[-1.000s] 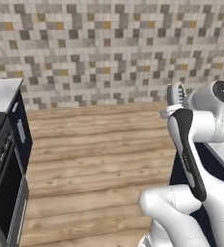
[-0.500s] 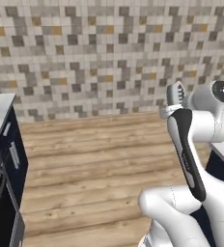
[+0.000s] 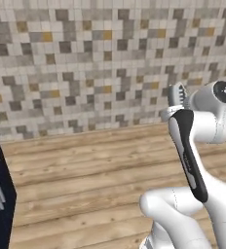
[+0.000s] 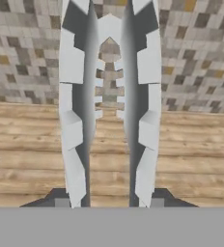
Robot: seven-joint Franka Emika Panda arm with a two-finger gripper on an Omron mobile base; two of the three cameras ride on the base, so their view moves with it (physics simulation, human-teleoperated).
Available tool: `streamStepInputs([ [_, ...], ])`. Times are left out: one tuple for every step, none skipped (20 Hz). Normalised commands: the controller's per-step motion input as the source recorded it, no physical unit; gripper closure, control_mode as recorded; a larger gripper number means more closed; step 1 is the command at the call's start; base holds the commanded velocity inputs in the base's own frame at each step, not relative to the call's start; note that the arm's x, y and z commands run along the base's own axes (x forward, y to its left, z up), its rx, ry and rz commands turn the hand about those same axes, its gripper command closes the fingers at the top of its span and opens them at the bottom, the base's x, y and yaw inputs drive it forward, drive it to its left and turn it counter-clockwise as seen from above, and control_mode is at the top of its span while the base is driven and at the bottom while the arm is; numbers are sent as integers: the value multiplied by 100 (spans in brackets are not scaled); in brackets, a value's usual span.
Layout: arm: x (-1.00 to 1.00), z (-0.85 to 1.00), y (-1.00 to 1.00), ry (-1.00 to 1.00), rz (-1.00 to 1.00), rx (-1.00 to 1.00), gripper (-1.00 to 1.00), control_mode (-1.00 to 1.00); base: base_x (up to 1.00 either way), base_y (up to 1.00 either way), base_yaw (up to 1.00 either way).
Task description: Take the tongs from the drawer on the left and place them on the dining counter next to the tray containing the hot dog.
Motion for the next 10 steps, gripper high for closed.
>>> streamStepInputs([
  [0,0,0,0,0,0,100,100,84,34,-27],
  [0,0,0,0,0,0,100,100,79,34,-31],
  [0,0,0,0,0,0,100,100,71,33,-35],
  [0,0,0,0,0,0,100,100,65,35,-38],
  [0,0,0,0,0,0,100,100,57,30,-43],
  [0,0,0,0,0,0,100,100,55,28,-45],
  [0,0,0,0,0,0,100,100,51,22,-48],
  [0,0,0,0,0,0,100,100,47,13,-50],
  [0,0,0,0,0,0,100,100,46,9,-52],
  [0,0,0,0,0,0,100,100,45,9,-54],
])
